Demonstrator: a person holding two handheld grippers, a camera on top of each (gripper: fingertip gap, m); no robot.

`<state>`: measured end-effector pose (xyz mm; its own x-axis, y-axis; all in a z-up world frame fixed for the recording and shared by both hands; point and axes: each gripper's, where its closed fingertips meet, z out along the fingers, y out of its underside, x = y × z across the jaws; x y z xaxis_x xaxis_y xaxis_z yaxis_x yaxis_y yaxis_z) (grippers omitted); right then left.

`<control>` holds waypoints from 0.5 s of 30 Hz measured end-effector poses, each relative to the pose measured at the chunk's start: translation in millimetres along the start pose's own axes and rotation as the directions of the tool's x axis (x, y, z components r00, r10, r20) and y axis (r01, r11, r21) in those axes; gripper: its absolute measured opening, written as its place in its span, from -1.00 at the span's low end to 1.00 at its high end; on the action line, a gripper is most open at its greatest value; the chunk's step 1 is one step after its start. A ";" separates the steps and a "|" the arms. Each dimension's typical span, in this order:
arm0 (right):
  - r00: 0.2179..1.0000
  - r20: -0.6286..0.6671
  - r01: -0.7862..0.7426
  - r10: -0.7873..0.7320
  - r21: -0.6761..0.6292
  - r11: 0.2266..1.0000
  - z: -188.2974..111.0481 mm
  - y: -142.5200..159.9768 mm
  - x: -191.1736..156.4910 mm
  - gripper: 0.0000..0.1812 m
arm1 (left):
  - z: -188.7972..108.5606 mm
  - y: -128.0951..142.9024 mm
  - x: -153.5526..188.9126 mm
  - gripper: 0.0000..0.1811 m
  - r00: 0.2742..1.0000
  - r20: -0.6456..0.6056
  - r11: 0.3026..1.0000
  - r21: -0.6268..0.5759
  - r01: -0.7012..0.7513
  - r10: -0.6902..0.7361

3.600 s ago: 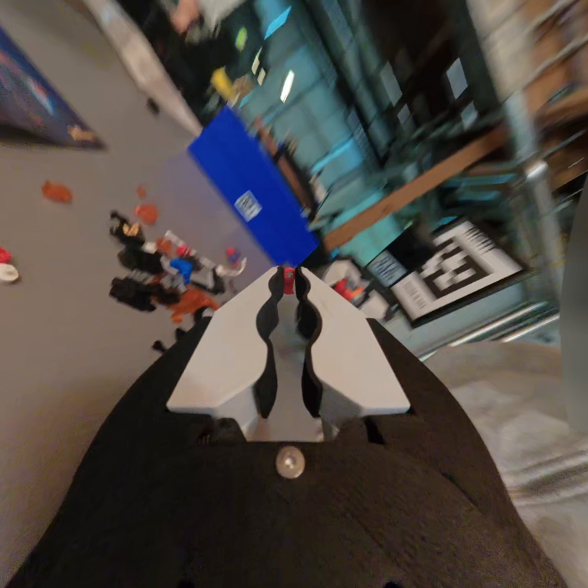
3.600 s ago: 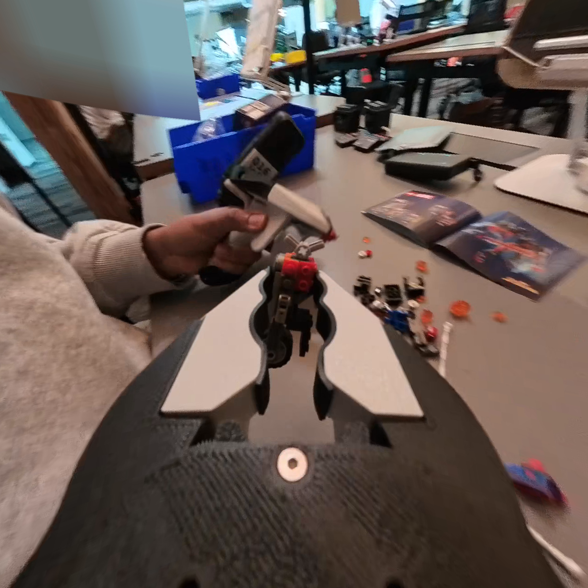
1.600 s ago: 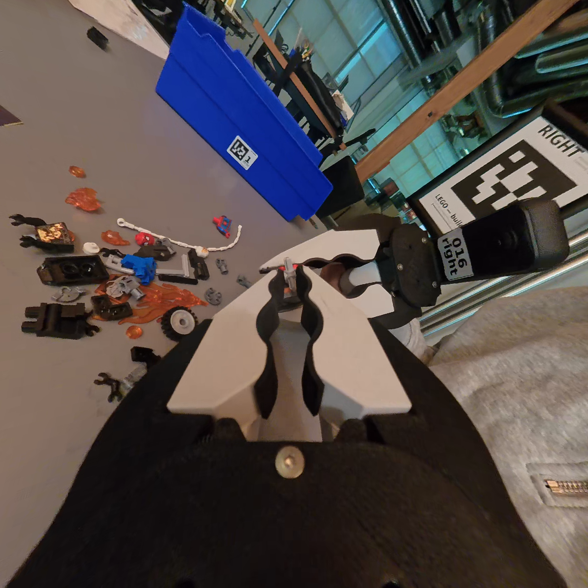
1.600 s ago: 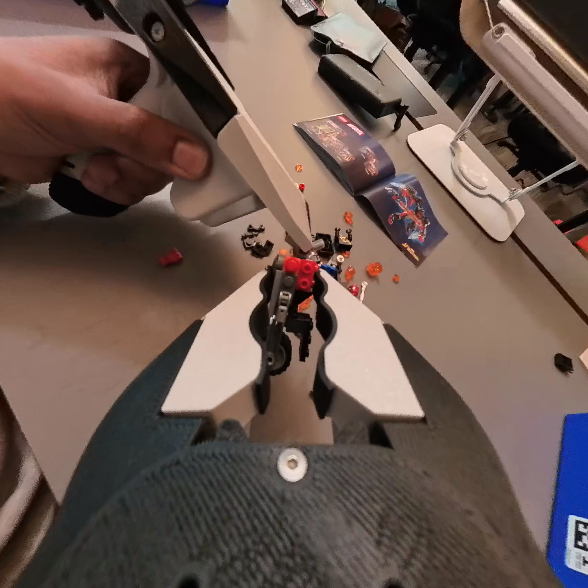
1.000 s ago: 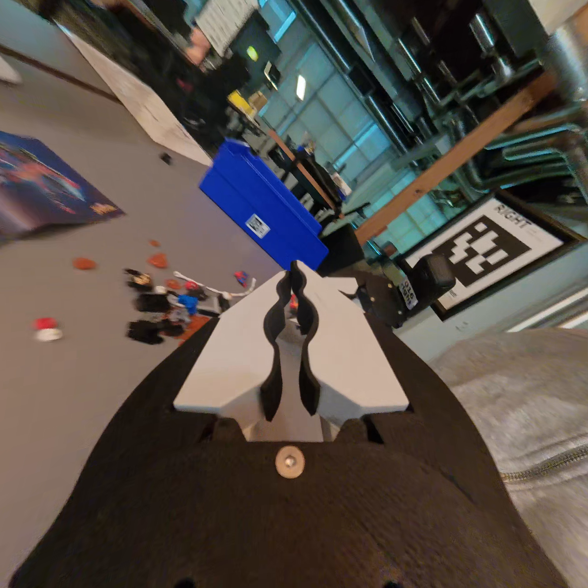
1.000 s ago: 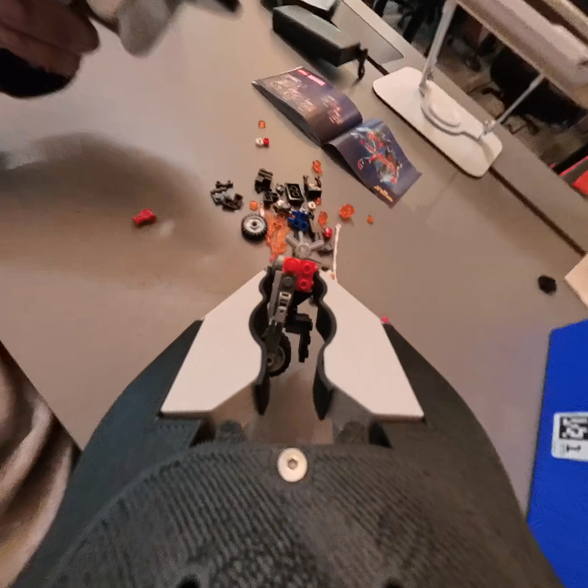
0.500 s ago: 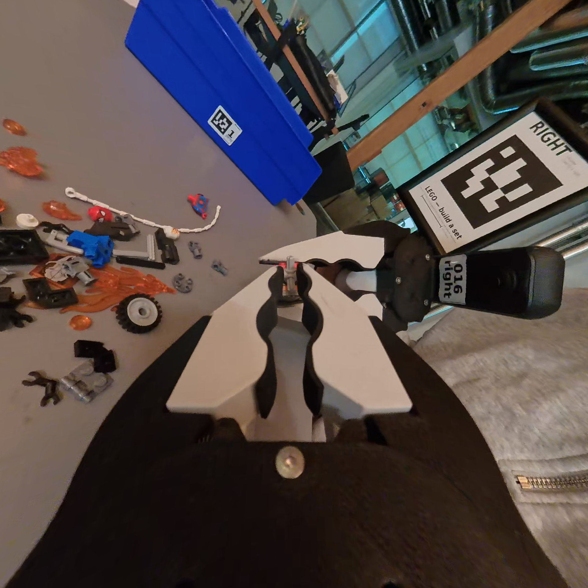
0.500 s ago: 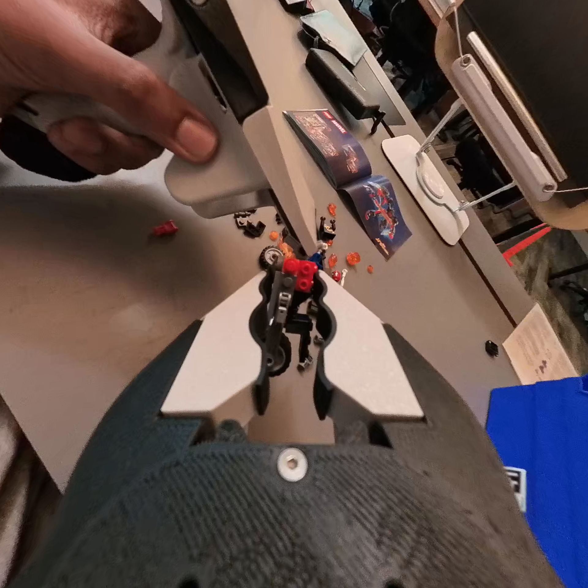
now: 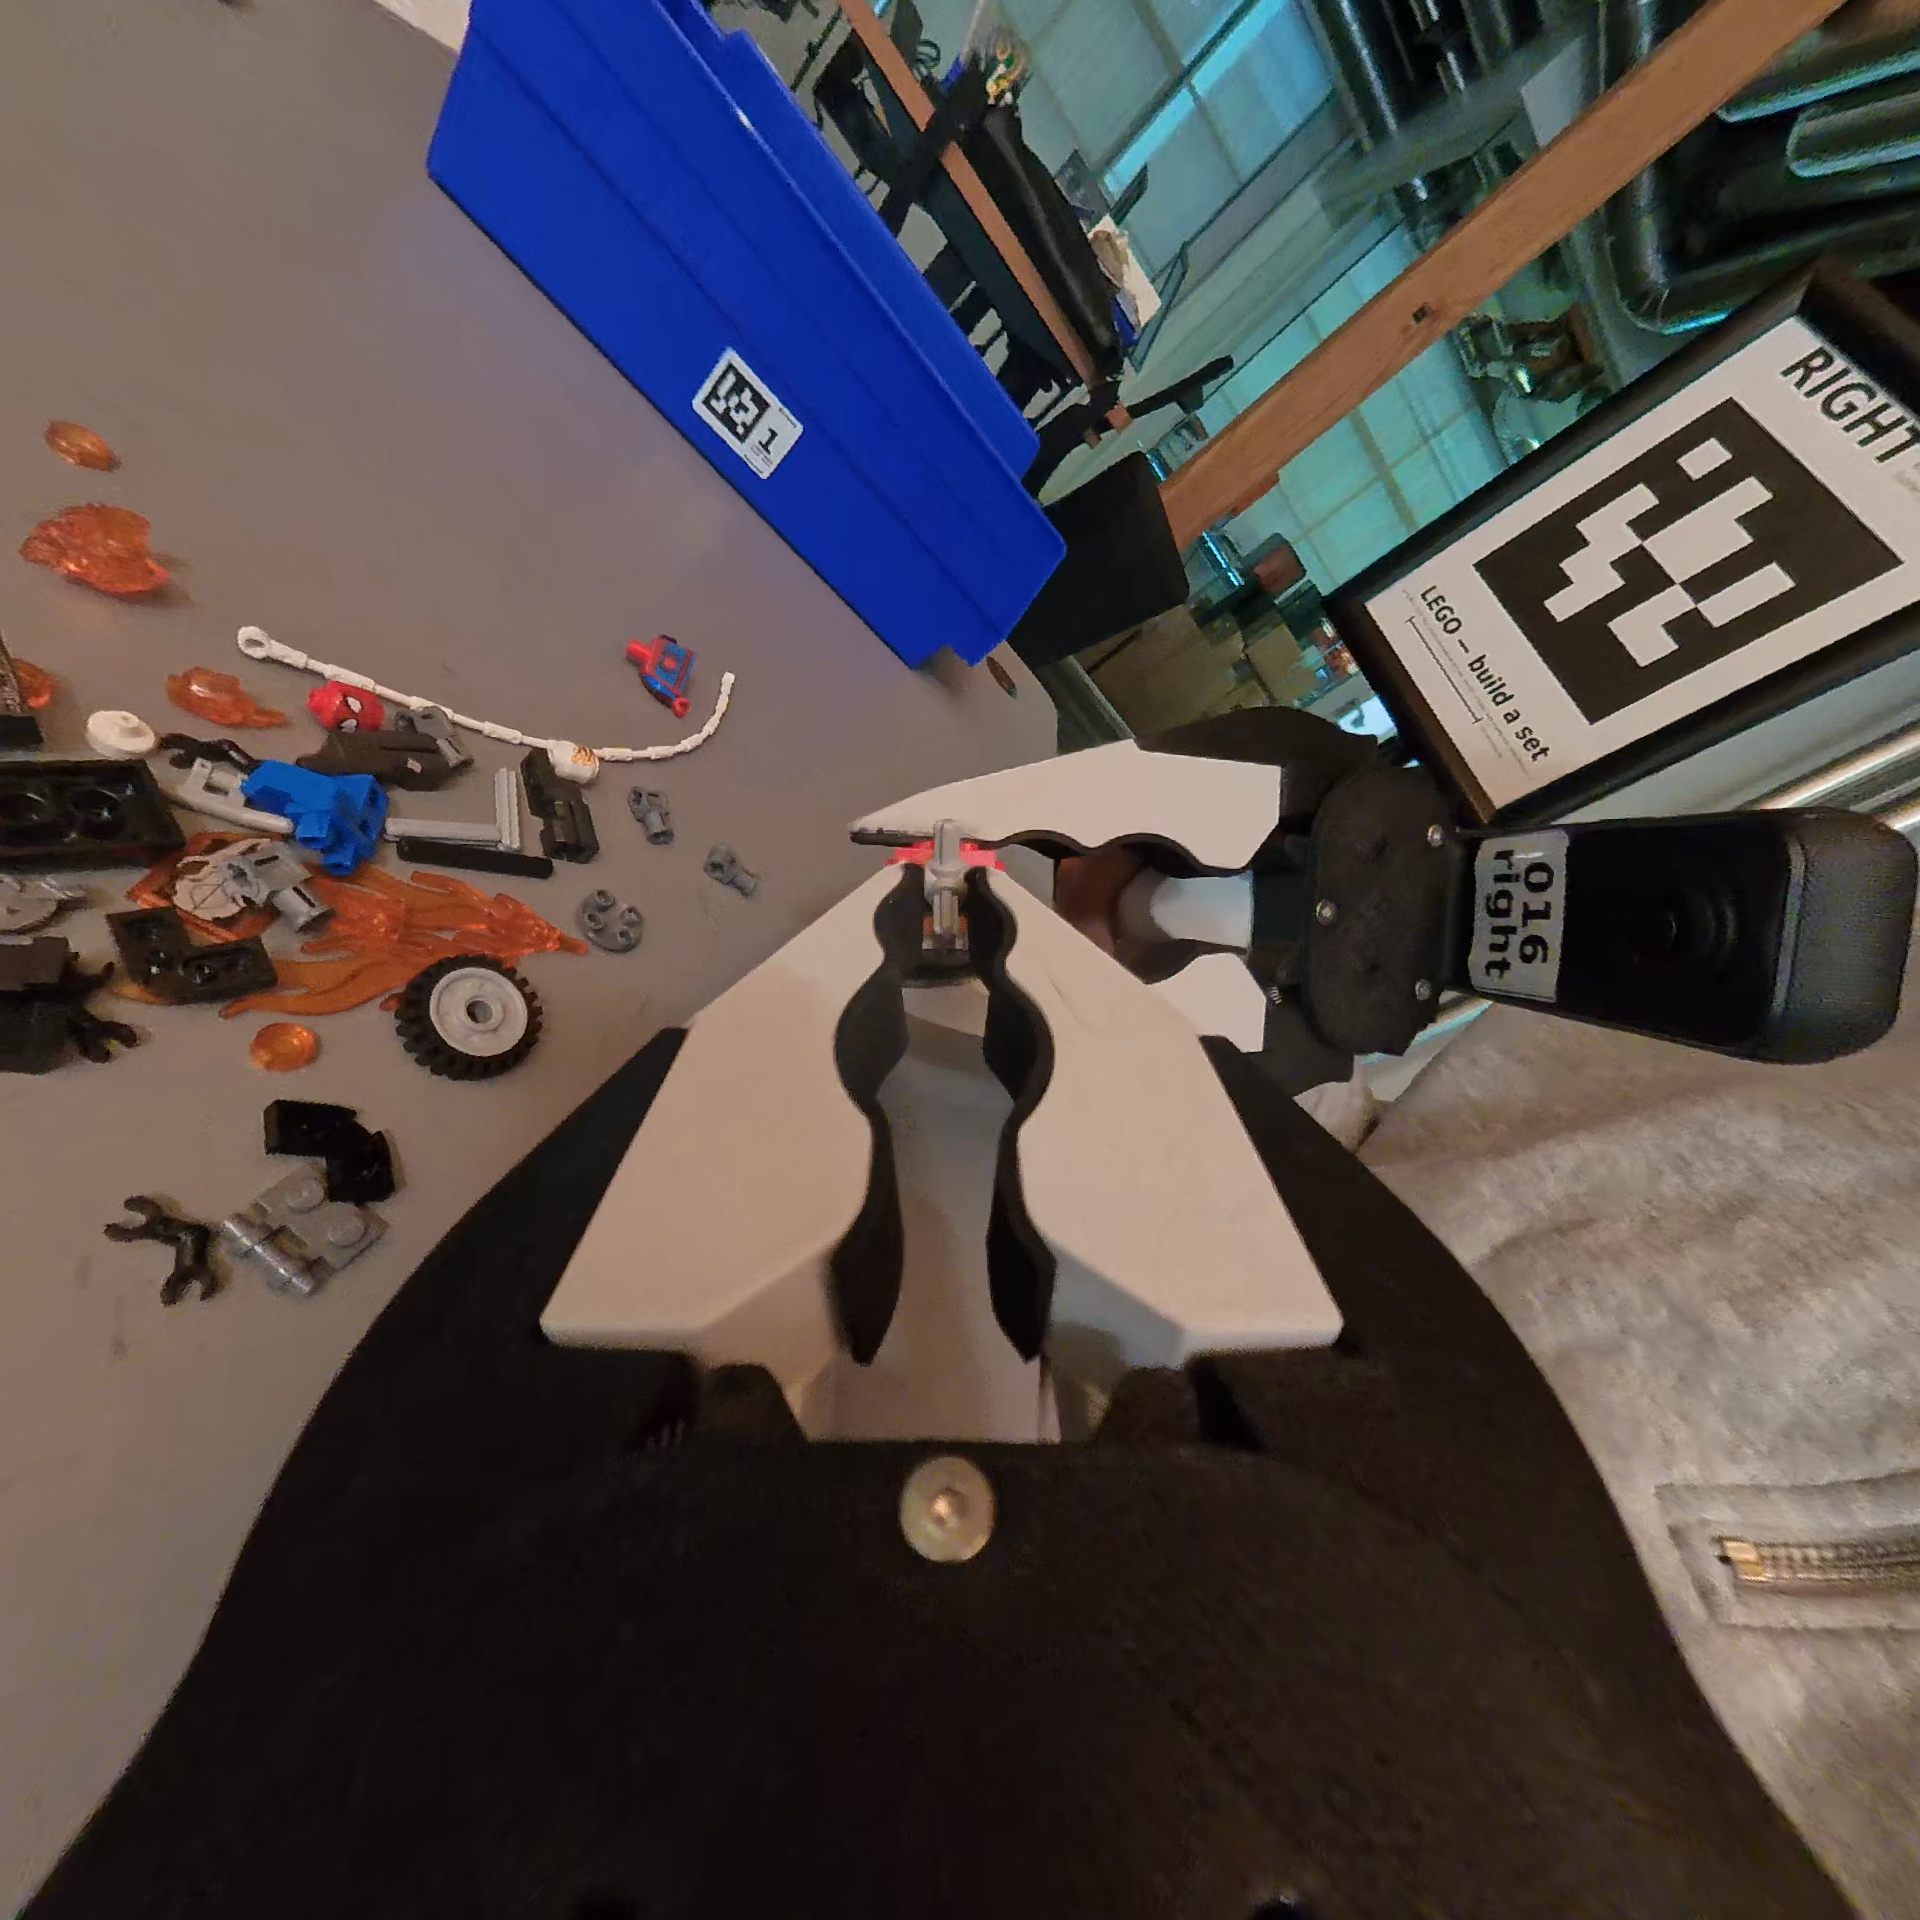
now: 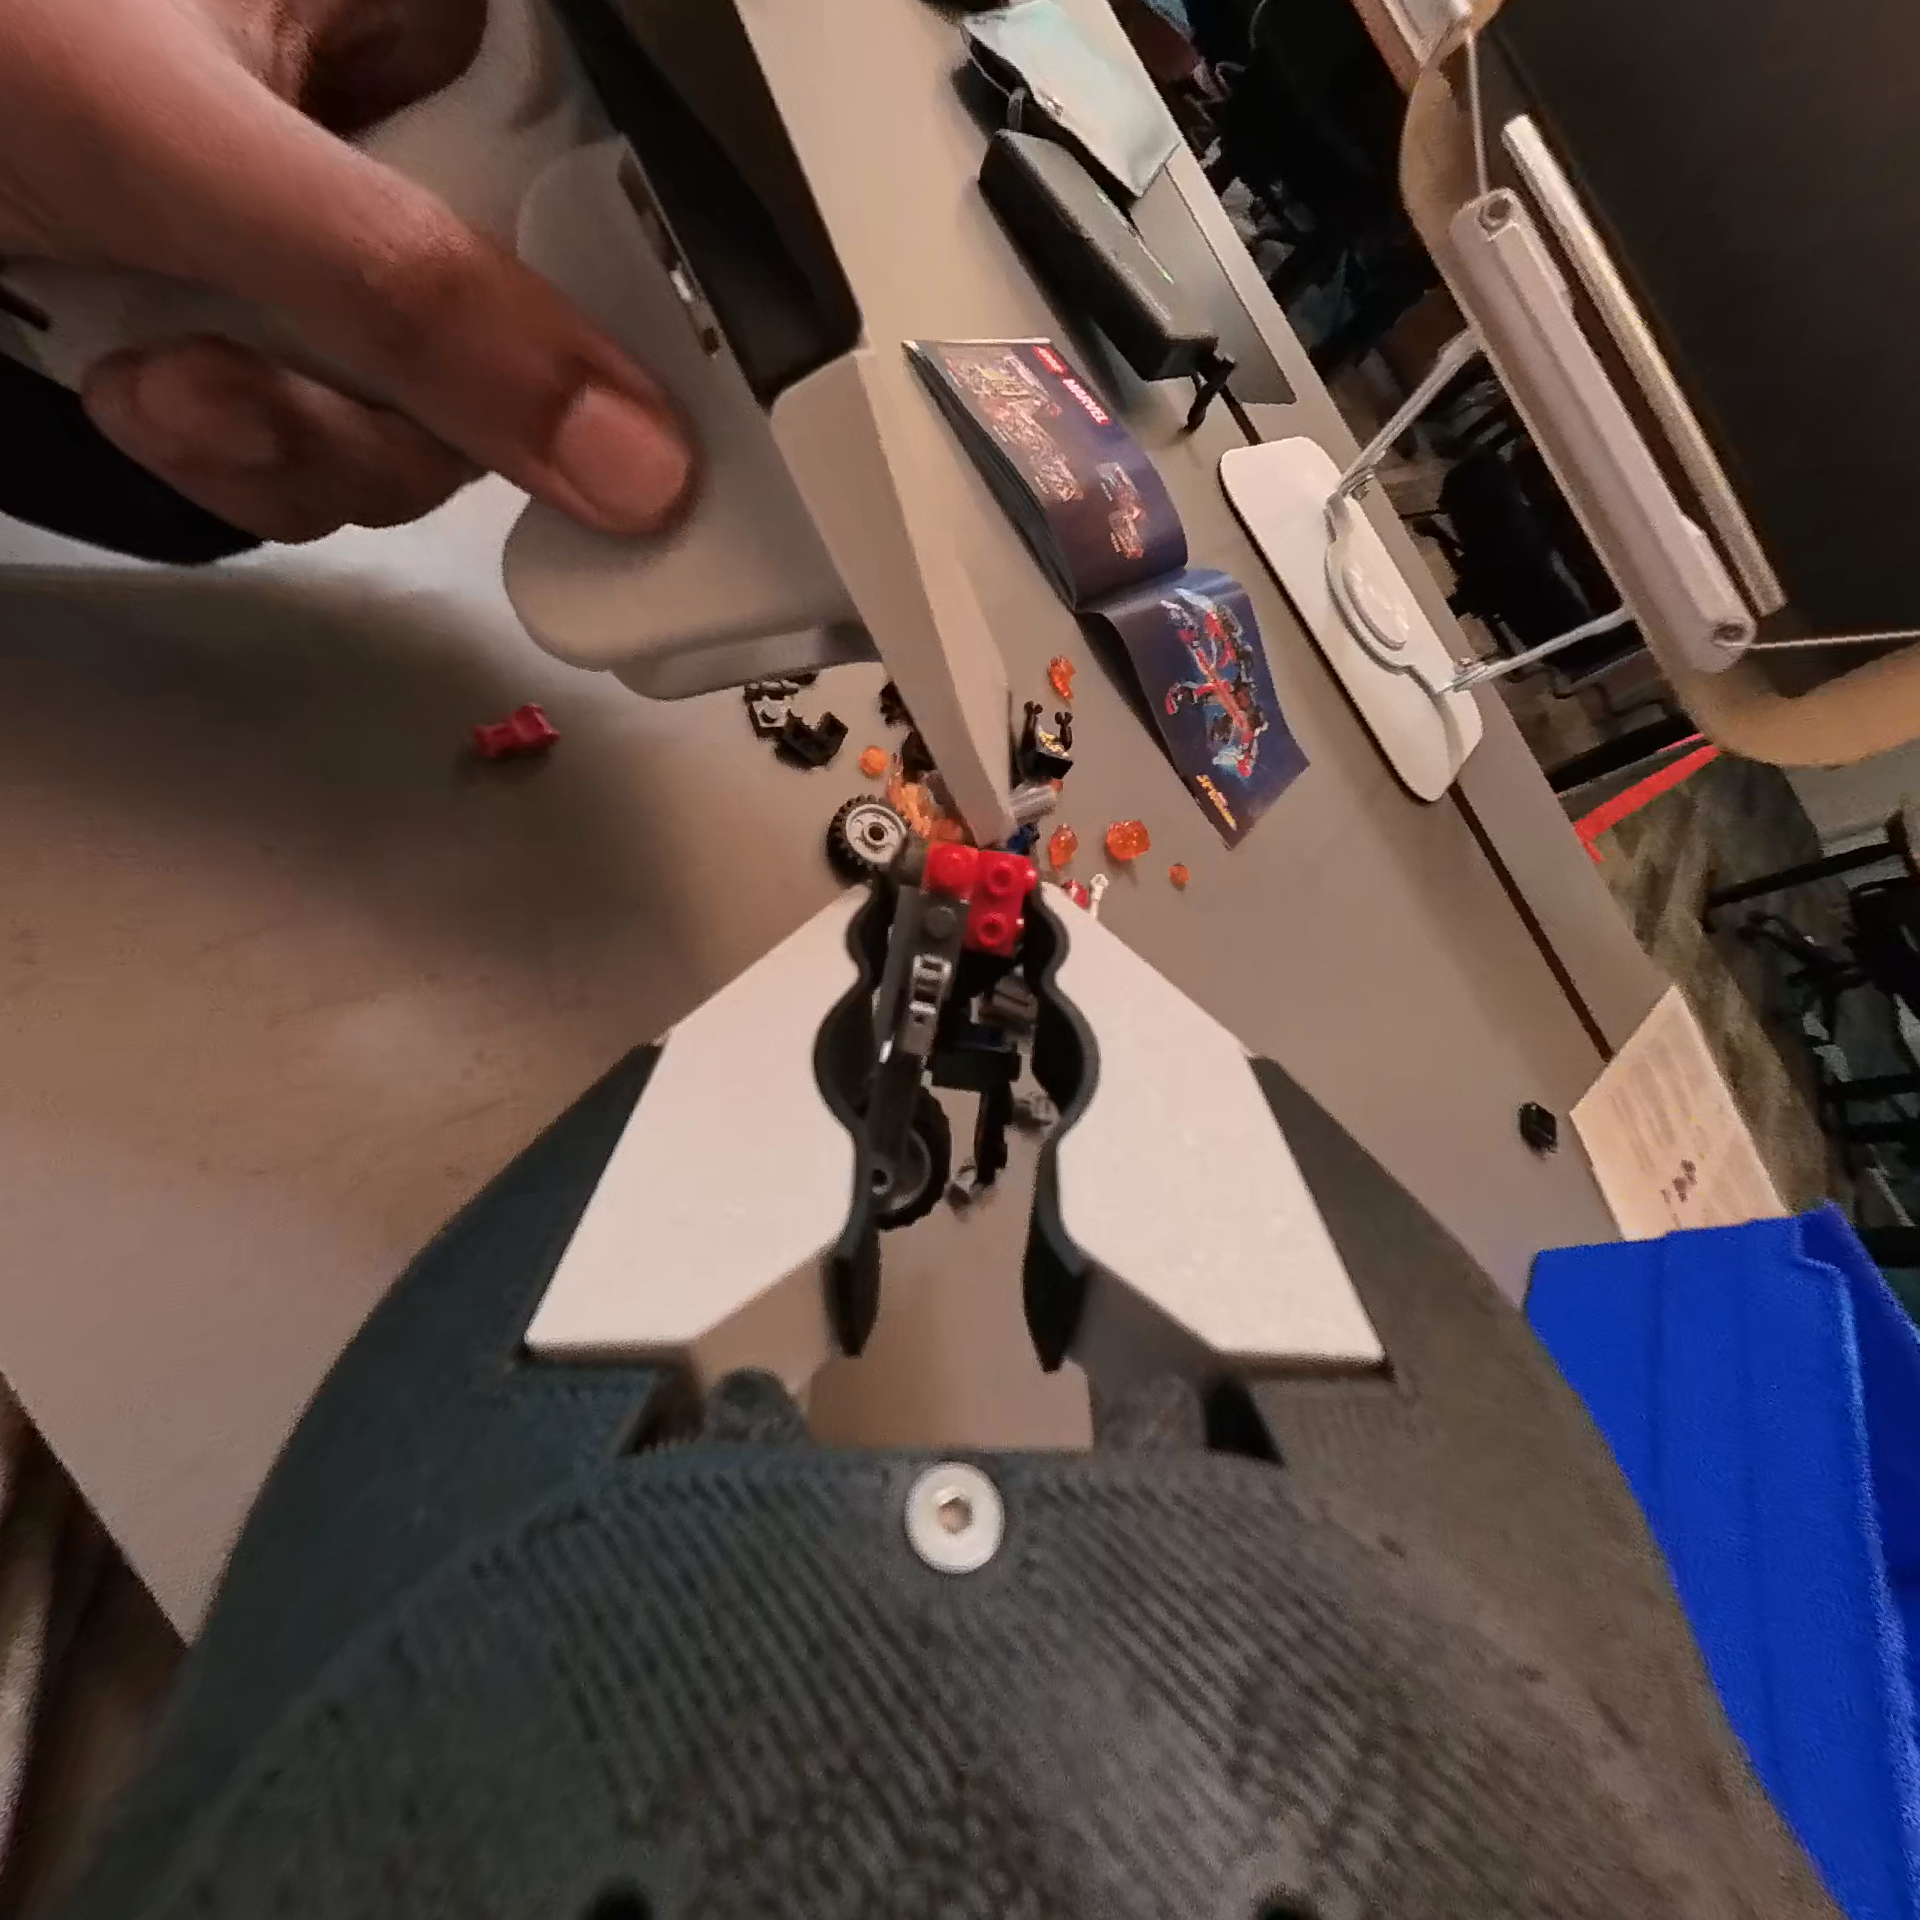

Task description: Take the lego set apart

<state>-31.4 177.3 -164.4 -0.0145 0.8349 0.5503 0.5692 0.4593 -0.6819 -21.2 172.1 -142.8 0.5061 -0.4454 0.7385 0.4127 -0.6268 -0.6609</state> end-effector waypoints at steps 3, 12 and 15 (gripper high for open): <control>1.000 -0.027 0.001 -0.001 0.009 1.000 -1.4 -7.2 2.9 -0.73 | -4.3 -6.6 4.5 -0.92 0.992 0.062 0.987 0.106 -0.120 0.114; 0.995 -0.093 0.040 -0.042 -0.024 0.999 1.8 -7.4 2.9 -0.73 | -8.1 -8.4 -0.3 -0.93 1.000 0.003 0.984 0.177 -0.010 0.010; 0.993 -0.111 0.041 -0.043 -0.022 0.999 0.4 -7.6 4.6 -0.73 | -7.5 -9.6 0.8 -0.93 1.000 0.002 0.984 0.175 -0.010 0.010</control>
<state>-36.2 177.7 -156.9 0.0521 0.7758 0.6288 0.5859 0.4861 -0.6483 -30.5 173.0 -134.9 0.5117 -0.4505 0.7316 0.5340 -0.5003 -0.6816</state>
